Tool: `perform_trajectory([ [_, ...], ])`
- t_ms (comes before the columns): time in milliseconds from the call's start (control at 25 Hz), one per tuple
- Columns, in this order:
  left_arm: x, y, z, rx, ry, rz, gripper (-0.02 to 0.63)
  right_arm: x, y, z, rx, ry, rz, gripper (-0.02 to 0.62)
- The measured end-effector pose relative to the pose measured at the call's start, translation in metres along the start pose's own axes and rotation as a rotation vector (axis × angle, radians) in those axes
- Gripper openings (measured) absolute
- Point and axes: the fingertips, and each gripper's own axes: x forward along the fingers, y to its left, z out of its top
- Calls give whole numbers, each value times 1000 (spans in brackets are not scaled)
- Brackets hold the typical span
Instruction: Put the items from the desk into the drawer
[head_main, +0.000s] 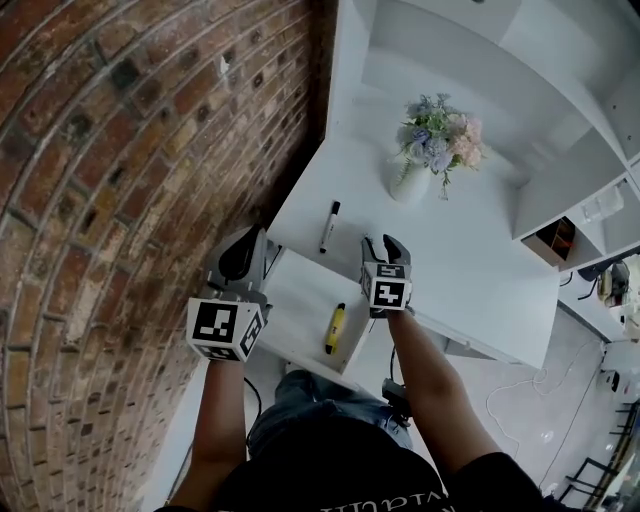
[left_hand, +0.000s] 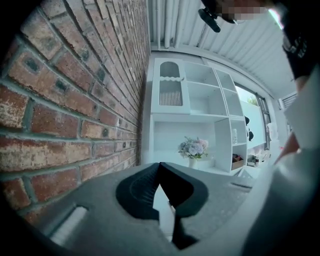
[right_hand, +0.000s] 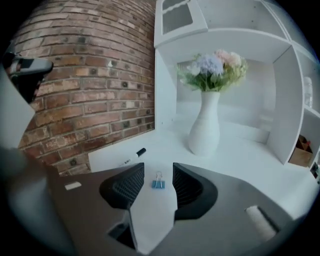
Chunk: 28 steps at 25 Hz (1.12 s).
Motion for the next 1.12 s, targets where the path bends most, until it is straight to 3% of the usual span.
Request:
perform_trajectory([
  [200, 3, -2, -5, -6, 15, 2, 2, 24, -6, -22, -37, 132, -2, 146],
  [360, 4, 0, -10, -7, 28, 9, 2, 39, 1, -28, -66, 217, 45, 154],
  [520, 4, 2, -14, -7, 42, 18, 2, 47, 3, -32, -98, 298, 34, 163],
  [720, 3, 6, -15, -6, 45, 24, 2, 50, 6, -41, -55, 364, 58, 118],
  [1120, 5, 4, -17, -29, 31, 2, 2, 11, 18, -10, -57, 210, 32, 118],
])
